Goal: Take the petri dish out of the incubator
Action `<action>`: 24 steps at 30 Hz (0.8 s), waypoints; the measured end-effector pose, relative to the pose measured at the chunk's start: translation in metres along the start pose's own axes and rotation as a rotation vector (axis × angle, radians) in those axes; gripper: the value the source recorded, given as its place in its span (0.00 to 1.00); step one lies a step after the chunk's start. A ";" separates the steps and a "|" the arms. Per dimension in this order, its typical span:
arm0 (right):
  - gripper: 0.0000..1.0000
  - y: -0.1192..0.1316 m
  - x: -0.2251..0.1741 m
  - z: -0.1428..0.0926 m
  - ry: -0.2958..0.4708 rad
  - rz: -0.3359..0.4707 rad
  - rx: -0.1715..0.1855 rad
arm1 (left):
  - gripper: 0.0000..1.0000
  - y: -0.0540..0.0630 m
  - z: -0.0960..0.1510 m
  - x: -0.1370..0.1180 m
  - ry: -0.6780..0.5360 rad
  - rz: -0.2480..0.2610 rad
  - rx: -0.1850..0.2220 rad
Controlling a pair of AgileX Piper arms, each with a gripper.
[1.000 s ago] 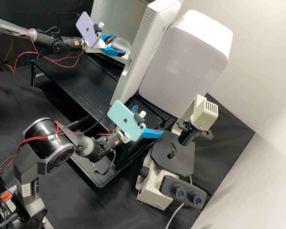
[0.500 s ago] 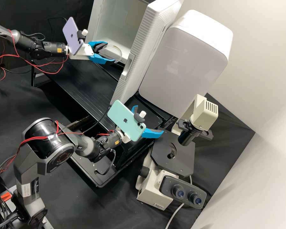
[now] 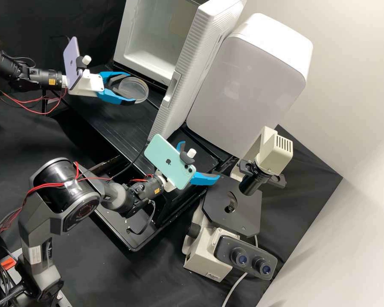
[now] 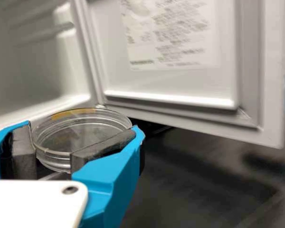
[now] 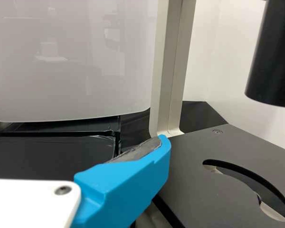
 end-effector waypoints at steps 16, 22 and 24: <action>1.00 0.000 0.000 0.000 0.000 0.000 0.000 | 0.00 -0.035 0.007 -0.029 -0.016 -0.078 -0.077; 1.00 0.000 0.000 0.000 0.000 0.000 0.000 | 0.00 -0.039 0.008 -0.033 -0.015 -0.089 -0.098; 1.00 0.000 0.000 0.000 0.000 0.000 0.000 | 0.00 -0.039 0.008 -0.033 -0.014 -0.089 -0.106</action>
